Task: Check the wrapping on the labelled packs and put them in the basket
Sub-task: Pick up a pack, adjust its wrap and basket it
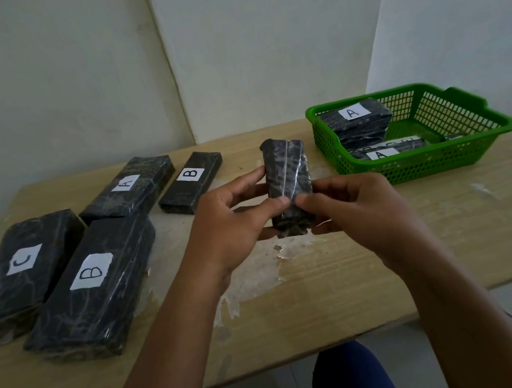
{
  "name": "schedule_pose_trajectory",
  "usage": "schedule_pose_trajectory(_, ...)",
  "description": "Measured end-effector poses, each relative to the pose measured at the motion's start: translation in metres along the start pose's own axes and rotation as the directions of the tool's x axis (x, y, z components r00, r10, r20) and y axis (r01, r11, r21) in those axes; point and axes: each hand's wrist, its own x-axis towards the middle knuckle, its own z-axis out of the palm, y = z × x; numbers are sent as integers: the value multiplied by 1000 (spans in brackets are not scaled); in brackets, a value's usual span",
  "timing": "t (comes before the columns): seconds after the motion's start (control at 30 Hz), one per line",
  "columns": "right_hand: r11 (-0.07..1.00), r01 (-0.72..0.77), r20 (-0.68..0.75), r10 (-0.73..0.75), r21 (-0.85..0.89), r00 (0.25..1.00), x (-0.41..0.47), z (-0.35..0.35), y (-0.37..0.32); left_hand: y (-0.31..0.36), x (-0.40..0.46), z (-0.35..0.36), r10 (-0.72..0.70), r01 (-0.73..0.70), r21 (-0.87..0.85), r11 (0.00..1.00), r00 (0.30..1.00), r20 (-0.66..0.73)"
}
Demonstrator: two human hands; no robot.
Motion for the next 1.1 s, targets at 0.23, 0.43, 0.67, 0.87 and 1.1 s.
schedule_pose_trajectory(0.23,996,-9,-20,11,86,1000,-3,3,-1,2,-2,5,29,-26,48,999,998,-54)
schedule_pose_trajectory(0.43,998,20,-29,-18,68,999,-3,1,-1,4,-2,5,38,-35,43,998,997,-73)
schedule_pose_trajectory(0.67,954,279,7,-280,-114,960,-8,0,1,9,2,-2,94,-93,63,994,996,-2)
schedule_pose_trajectory(0.87,955,296,22,-296,-29,955,-6,-3,-6,3,0,-3,218,-221,107,969,975,40)
schedule_pose_trajectory(1.1,935,352,-20,-353,-51,935,-5,1,-6,-2,-2,6,411,-393,190,900,910,-61)
